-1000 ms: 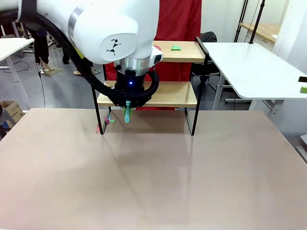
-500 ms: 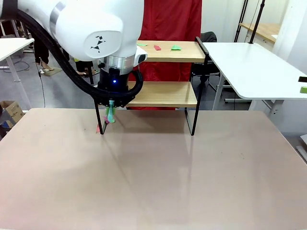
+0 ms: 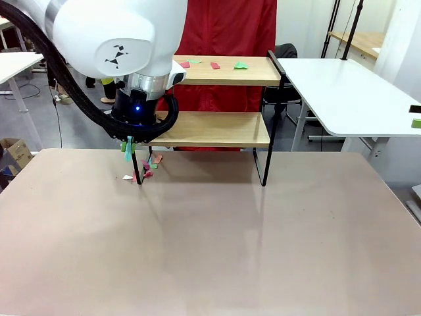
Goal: Clean the shelf.
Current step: Clean the specific section of the Shelf indicated by the human with the Duster.
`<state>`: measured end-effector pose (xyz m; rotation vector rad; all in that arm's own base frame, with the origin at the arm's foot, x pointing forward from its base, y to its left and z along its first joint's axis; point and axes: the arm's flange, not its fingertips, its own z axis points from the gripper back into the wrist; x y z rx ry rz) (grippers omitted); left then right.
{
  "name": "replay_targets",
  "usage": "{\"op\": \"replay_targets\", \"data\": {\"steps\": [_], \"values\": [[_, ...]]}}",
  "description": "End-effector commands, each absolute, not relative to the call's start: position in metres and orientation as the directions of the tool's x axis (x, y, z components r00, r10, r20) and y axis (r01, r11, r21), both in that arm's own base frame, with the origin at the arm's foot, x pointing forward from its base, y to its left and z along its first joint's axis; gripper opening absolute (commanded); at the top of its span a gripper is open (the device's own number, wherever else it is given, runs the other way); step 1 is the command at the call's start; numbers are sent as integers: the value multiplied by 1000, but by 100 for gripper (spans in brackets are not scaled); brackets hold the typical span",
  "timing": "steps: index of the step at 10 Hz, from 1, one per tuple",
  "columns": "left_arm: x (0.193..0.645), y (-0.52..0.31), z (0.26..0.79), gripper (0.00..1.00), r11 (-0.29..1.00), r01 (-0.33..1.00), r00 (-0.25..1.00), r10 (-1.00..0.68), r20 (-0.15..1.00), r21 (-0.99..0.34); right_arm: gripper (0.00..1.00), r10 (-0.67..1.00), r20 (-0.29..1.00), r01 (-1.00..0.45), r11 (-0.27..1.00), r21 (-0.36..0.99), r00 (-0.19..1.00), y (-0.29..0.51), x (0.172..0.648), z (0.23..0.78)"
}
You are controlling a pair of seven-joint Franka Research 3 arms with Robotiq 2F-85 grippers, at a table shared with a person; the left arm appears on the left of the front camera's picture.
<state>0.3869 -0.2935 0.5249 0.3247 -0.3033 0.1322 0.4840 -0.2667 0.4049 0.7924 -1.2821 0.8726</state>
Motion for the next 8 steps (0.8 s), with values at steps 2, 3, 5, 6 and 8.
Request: {"op": "replay_targets", "data": {"steps": [2,3,5,6,8], "values": [[374,-295,534,13,911,-264,900,115,420,318,100,106,992,-887,462,9,66,-265,484,409],[383,-296,530,13,938,-181,939,76,336,296,100,106,992,-887,462,9,66,-265,484,409],[383,-296,530,13,938,-181,939,76,336,296,100,106,992,-887,462,9,66,-265,484,409],[380,-303,531,13,936,-186,931,72,357,298,100,106,992,-887,462,9,66,-265,484,409],[374,-296,549,13,974,-143,903,55,427,176,100,106,992,-887,462,9,66,-265,484,409]]}}
